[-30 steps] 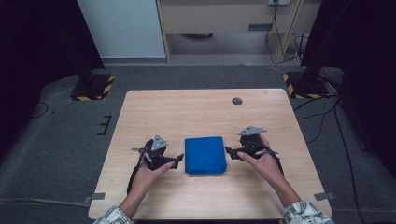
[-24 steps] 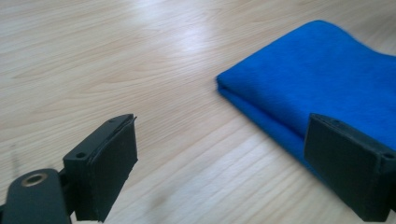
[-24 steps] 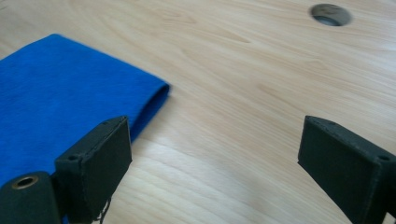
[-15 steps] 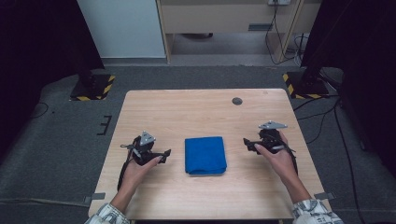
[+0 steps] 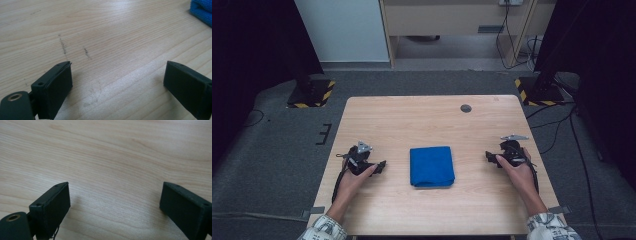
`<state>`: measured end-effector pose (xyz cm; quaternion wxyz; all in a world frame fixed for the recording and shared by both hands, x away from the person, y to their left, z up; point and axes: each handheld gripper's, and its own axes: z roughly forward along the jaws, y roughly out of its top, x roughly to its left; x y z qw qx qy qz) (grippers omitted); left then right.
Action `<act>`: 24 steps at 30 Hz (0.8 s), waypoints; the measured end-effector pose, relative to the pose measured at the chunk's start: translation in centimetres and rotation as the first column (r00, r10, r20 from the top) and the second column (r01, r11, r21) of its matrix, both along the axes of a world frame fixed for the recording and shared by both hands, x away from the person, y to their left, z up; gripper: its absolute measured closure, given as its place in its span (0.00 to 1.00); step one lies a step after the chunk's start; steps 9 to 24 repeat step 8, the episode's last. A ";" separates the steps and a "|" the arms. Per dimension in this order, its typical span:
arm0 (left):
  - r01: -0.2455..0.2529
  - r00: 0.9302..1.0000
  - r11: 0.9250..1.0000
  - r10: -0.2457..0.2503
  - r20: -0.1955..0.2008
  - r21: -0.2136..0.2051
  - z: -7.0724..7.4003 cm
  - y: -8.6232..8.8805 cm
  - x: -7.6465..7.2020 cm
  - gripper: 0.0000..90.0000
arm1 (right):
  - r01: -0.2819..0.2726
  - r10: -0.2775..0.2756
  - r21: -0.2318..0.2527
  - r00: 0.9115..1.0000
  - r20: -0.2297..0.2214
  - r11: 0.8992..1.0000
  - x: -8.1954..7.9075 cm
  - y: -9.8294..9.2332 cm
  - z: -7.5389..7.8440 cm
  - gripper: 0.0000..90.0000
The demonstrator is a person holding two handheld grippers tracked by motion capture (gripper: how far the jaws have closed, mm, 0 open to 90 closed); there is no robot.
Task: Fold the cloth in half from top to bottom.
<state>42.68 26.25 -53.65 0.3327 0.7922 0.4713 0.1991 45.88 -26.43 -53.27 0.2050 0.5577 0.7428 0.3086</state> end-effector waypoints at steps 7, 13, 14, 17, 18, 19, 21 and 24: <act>0.005 1.000 1.000 -0.004 -0.005 0.005 0.0 -0.1 0.1 0.06 | 0.019 -0.018 -0.029 0.999 0.047 0.999 0.0 0.7 -0.7 0.05; 0.004 1.000 1.000 -0.004 -0.005 0.006 0.0 -0.1 0.1 0.06 | 0.020 -0.018 -0.029 0.999 0.045 0.999 0.0 0.7 -0.7 0.05; 0.004 1.000 1.000 -0.004 -0.005 0.006 0.0 -0.1 0.1 0.06 | 0.020 -0.018 -0.029 0.999 0.045 0.999 0.0 0.7 -0.7 0.05; 0.004 1.000 1.000 -0.004 -0.005 0.006 0.0 -0.1 0.1 0.06 | 0.020 -0.018 -0.029 0.999 0.045 0.999 0.0 0.7 -0.7 0.05; 0.004 1.000 1.000 -0.004 -0.005 0.006 0.0 -0.1 0.1 0.06 | 0.020 -0.018 -0.029 0.999 0.045 0.999 0.0 0.7 -0.7 0.05; 0.004 1.000 1.000 -0.004 -0.005 0.006 0.0 -0.1 0.1 0.06 | 0.020 -0.018 -0.029 0.999 0.045 0.999 0.0 0.7 -0.7 0.05; 0.004 1.000 1.000 -0.004 -0.005 0.006 0.0 -0.1 0.1 0.06 | 0.020 -0.018 -0.029 0.999 0.045 0.999 0.0 0.7 -0.7 0.05; 0.004 1.000 1.000 -0.004 -0.005 0.006 0.0 -0.1 0.1 0.06 | 0.020 -0.018 -0.029 0.999 0.045 0.999 0.0 0.7 -0.7 0.05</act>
